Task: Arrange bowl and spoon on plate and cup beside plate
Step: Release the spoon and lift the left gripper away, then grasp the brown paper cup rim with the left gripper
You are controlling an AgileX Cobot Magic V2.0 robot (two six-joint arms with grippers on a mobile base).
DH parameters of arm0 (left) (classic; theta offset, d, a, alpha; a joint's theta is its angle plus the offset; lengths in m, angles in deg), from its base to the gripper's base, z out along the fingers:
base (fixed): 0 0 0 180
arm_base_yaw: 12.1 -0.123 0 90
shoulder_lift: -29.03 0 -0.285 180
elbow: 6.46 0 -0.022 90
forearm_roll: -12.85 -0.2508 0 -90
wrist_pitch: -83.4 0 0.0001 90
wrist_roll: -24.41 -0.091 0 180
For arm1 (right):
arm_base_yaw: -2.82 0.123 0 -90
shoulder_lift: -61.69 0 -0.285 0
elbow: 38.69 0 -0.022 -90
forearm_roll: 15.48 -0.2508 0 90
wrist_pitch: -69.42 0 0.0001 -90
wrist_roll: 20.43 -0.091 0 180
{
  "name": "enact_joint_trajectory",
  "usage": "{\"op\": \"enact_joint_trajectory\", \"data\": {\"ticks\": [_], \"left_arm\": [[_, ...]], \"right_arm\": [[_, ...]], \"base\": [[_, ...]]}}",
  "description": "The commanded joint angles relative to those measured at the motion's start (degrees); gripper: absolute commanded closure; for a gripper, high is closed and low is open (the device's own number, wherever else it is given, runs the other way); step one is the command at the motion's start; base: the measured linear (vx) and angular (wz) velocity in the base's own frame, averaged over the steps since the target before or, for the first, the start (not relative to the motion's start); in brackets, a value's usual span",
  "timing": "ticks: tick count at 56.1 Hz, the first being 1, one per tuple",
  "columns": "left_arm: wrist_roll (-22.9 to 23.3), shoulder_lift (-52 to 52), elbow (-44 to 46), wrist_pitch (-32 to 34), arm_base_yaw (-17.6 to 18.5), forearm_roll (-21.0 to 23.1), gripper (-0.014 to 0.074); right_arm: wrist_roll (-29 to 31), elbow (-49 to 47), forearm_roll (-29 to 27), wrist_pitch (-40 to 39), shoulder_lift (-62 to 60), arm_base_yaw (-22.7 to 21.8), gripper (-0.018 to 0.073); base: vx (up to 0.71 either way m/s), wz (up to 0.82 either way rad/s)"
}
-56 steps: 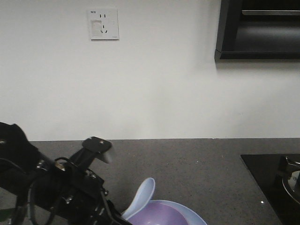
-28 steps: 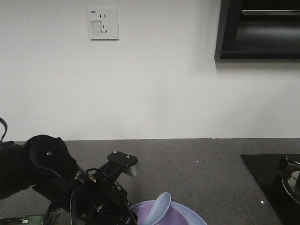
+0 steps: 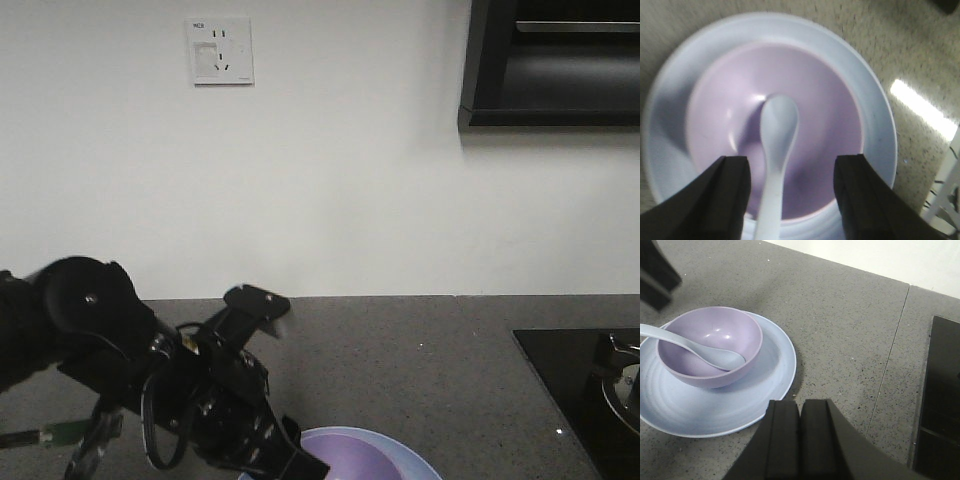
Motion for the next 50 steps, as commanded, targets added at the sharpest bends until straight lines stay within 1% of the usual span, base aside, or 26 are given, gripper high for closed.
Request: {"op": "enact_joint_trajectory", "data": {"ticks": [1,3,4,6,9,11,16,19,20,26,27,30,38,42,46,50], "left_arm": [[4.3,-5.5,5.2,1.0,0.0,-3.8,0.0105],[5.8,-6.4,6.2,0.5,0.0,-6.4,0.0105],[7.0,-7.2,6.8,0.3,0.0,-8.7,0.0105],[9.3,-8.5,7.5,-0.1,0.0,-12.0,0.0105],[13.0,-10.5,8.1,-1.0,0.0,-19.4,0.0105],[16.0,-11.9,8.2,-1.6,0.0,-23.3,0.0105],[23.9,-15.0,8.2,-5.4,0.0,-36.7,0.0105],[27.1,-16.3,8.2,-8.4,0.0,-43.4,0.0105],[28.5,-17.0,8.2,-10.2,0.0,-47.8,0.0105],[32.1,-18.7,8.2,-17.5,0.0,-57.7,0.0105],[32.7,-19.0,7.9,-17.5,-0.1,-59.1,0.0105],[33.8,-20.1,7.3,-17.4,-0.9,-60.6,0.0105],[34.8,-22.8,4.1,-17.4,-4.5,-61.1,0.0105],[34.6,-23.6,1.6,-17.4,-7.1,-61.4,0.0105],[34.3,-24.0,-1.3,-17.4,-10.8,-61.8,0.0105],[34.2,-23.9,-3.5,-17.4,-13.6,-62.2,0.0105]], "right_arm": [[0.1,-1.6,0.5,-4.2,0.0,-0.1,0.0568],[0.1,-1.6,0.5,-4.2,0.0,-0.1,0.0568],[0.1,-1.6,0.5,-4.2,0.0,-0.1,0.0568],[0.1,-1.6,0.5,-4.2,0.0,-0.1,0.0568],[0.1,-1.6,0.5,-4.2,0.0,-0.1,0.0568],[0.1,-1.6,0.5,-4.2,0.0,-0.1,0.0568],[0.1,-1.6,0.5,-4.2,0.0,-0.1,0.0568],[0.1,-1.6,0.5,-4.2,0.0,-0.1,0.0568],[0.1,-1.6,0.5,-4.2,0.0,-0.1,0.0568],[0.1,-1.6,0.5,-4.3,0.0,-0.1,0.0568],[0.1,-1.6,0.5,-4.4,0.0,-0.1,0.0568],[0.1,-1.6,0.5,-4.7,0.0,-0.1,0.0568],[0.1,-1.6,0.5,-4.6,0.0,-0.1,0.0568],[0.1,-1.6,0.5,-4.6,0.0,-0.1,0.0568],[0.1,-1.6,0.5,-4.6,0.0,-0.1,0.0568],[0.1,-1.6,0.6,-4.4,0.0,-0.1,0.0568]], "base": [[0.00,0.00],[0.00,0.00],[0.00,0.00],[0.00,0.00],[0.00,0.00],[0.00,0.00],[0.00,0.00],[0.00,0.00],[0.00,0.00],[0.00,0.00],[0.00,0.00],[0.00,0.00],[0.00,0.00],[0.00,0.00],[0.00,0.00],[0.00,0.00]]}}
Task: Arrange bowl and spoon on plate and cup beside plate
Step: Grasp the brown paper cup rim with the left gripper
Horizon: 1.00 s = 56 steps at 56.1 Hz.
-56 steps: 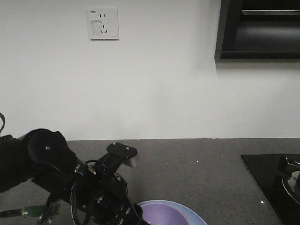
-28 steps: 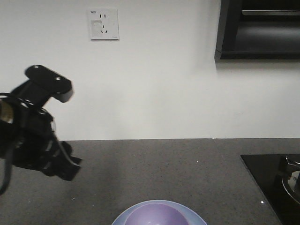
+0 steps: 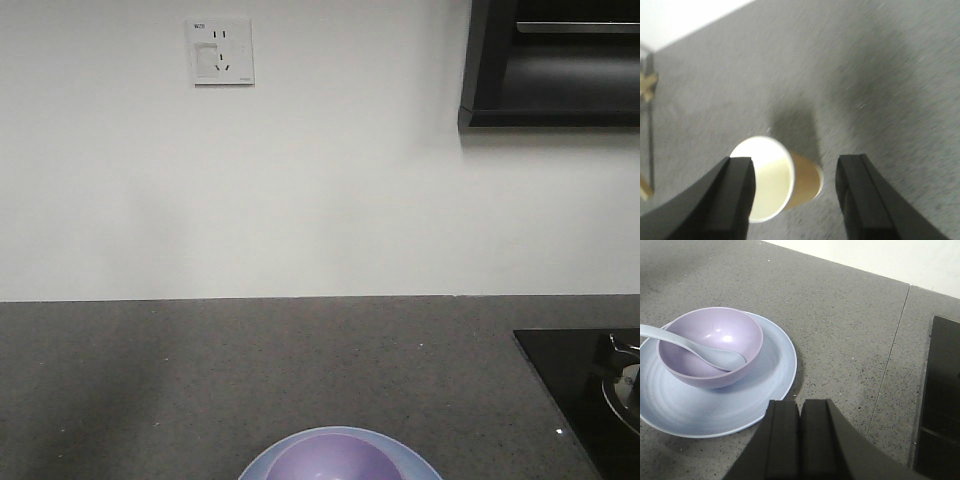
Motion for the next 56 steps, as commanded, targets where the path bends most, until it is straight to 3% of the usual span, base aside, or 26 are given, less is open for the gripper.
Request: {"op": "enact_joint_trajectory", "data": {"ticks": [1,11,25,56], "left_arm": [[0.3,-1.1,-1.1,0.3,-3.1,-2.7,0.0105],[0.3,-0.8,-5.7,3.3,-8.0,-1.6,0.0132],[-2.3,3.2,-6.2,4.1,-8.8,5.4,0.0200],[-2.0,8.5,-6.2,6.3,-13.5,5.6,0.0207]], "right_arm": [[0.3,-1.6,0.6,-4.4,0.0,-0.1,0.0568],[0.3,-1.6,0.5,-4.1,0.0,-0.1,0.0568],[0.3,-1.6,0.5,-2.9,0.0,-0.1,0.0568],[0.3,-1.6,1.4,-3.0,0.0,-0.1,0.0568]], "base": [[0.00,0.00],[0.00,0.00],[0.00,0.00],[0.00,0.00]]}}
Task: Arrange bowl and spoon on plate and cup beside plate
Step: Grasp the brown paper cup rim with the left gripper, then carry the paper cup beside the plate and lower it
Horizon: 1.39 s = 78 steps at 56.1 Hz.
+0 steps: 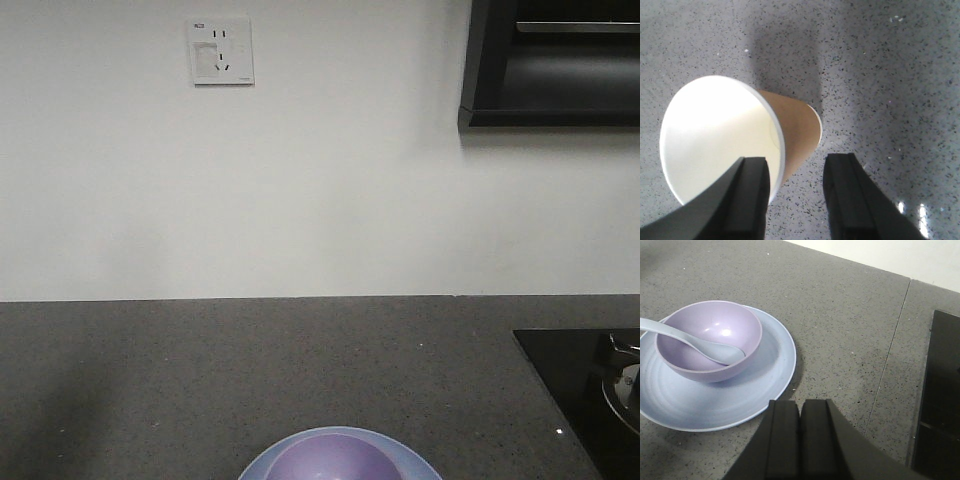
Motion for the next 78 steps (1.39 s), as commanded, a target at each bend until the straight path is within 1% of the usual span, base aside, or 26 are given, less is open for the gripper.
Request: {"op": "enact_joint_trajectory", "data": {"ticks": [1,12,20,24,28,31,41,46,48,55,61,67,72,78], "left_arm": [[0.4,-1.2,1.4,2.9,-0.8,-1.4,0.0207],[0.4,1.4,1.4,3.8,-3.0,-1.0,0.0207],[0.3,3.5,1.4,5.0,-3.0,-1.0,0.0207],[0.2,4.7,1.4,5.3,-3.0,-1.0,0.0225],[0.2,5.8,1.4,5.3,-3.0,-1.0,0.0270],[0.2,6.4,1.4,5.3,-3.0,-1.0,0.0324],[-0.3,6.8,1.4,6.2,-3.0,-1.0,0.0607],[-0.3,6.7,1.5,5.6,-2.8,-0.3,0.0605],[-0.6,6.4,1.6,5.4,-2.6,0.8,0.0605],[-4.1,4.7,3.3,4.9,-0.4,5.6,0.0604],[-6.4,3.2,7.2,4.4,3.0,8.8,0.0603],[-8.9,2.7,12.7,4.0,7.8,12.8,0.0603],[-11.2,3.1,16.9,4.4,12.3,17.2,0.0603],[-11.9,4.5,20.5,4.8,17.0,20.3,0.0603]], "right_arm": [[0.3,-1.6,1.3,-4.0,0.0,-0.1,0.0568],[0.3,-1.6,1.3,-4.0,0.0,-0.1,0.0568],[0.3,-1.6,1.3,-4.0,0.0,-0.1,0.0568],[0.3,-1.6,1.3,-4.0,0.0,-0.1,0.0568],[0.3,-1.6,1.3,-4.0,0.0,-0.1,0.0568],[0.3,-1.6,1.3,-4.0,0.0,-0.1,0.0568],[0.3,-1.6,1.3,-4.0,0.0,-0.1,0.0568],[0.3,-1.6,1.3,-4.0,0.0,-0.1,0.0568],[0.3,-1.6,1.3,-4.0,0.0,-0.1,0.0568],[0.3,-1.6,1.3,-4.0,0.0,-0.1,0.0568],[0.3,-1.6,1.3,-4.0,0.0,-0.1,0.0568],[0.3,-1.6,1.3,-4.0,0.0,-0.1,0.0568],[0.3,-1.6,1.3,-4.0,0.0,-0.1,0.0568],[0.3,-1.6,1.3,-4.0,0.0,-0.1,0.0568]], "base": [[0.00,0.00],[0.00,0.00],[0.00,0.00],[0.00,0.00],[0.00,0.00],[0.00,0.00],[0.00,0.00],[0.00,0.00],[0.00,0.00],[0.00,0.00],[0.00,0.00],[0.00,0.00],[0.00,0.00],[0.00,0.00]]}}
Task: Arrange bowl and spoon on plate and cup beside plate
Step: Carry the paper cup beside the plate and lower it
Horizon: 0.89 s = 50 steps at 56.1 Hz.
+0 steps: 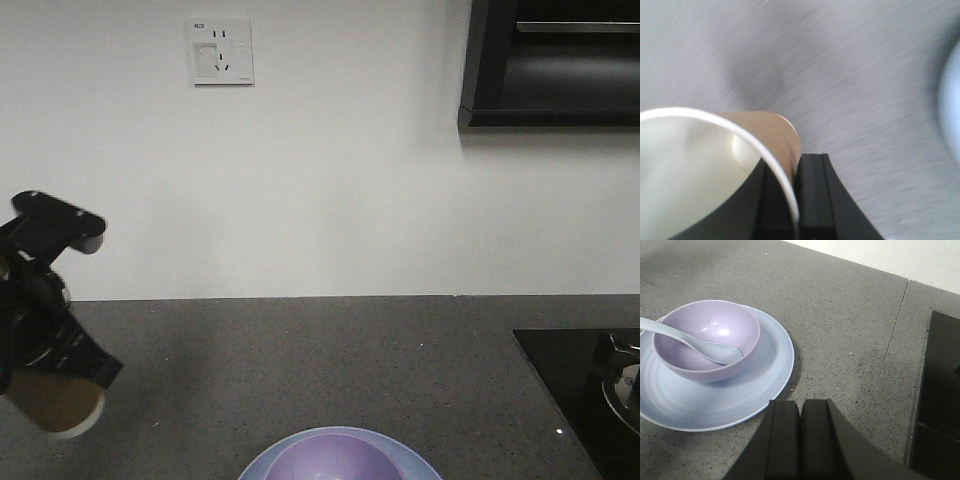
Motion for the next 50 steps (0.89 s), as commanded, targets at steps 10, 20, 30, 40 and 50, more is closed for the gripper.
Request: {"op": "enact_joint_trajectory", "data": {"ticks": [10,20,30,40,50], "left_arm": [[-0.7,3.1,7.0,2.5,9.4,2.9,0.0600],[-0.5,7.1,7.0,2.6,10.9,2.0,0.0596],[-0.5,9.8,7.0,2.5,10.9,2.5,0.0596],[-0.4,12.2,7.0,2.0,10.9,2.5,0.0596],[0.6,14.7,7.0,1.1,10.9,2.5,0.0594]], "right_arm": [[0.3,-1.6,0.8,-3.7,0.0,-0.1,0.0568],[0.3,-1.6,0.8,-2.5,0.0,-0.1,0.0568],[0.3,-1.6,0.9,-1.0,0.0,-0.1,0.0568],[0.3,-1.6,0.9,-0.9,0.0,-0.1,0.0568],[0.1,-1.6,0.9,-0.9,0.0,-0.1,0.0568]], "base": [[0.00,0.00],[0.00,0.00],[0.00,0.00],[0.00,0.00],[0.00,0.00]]}}
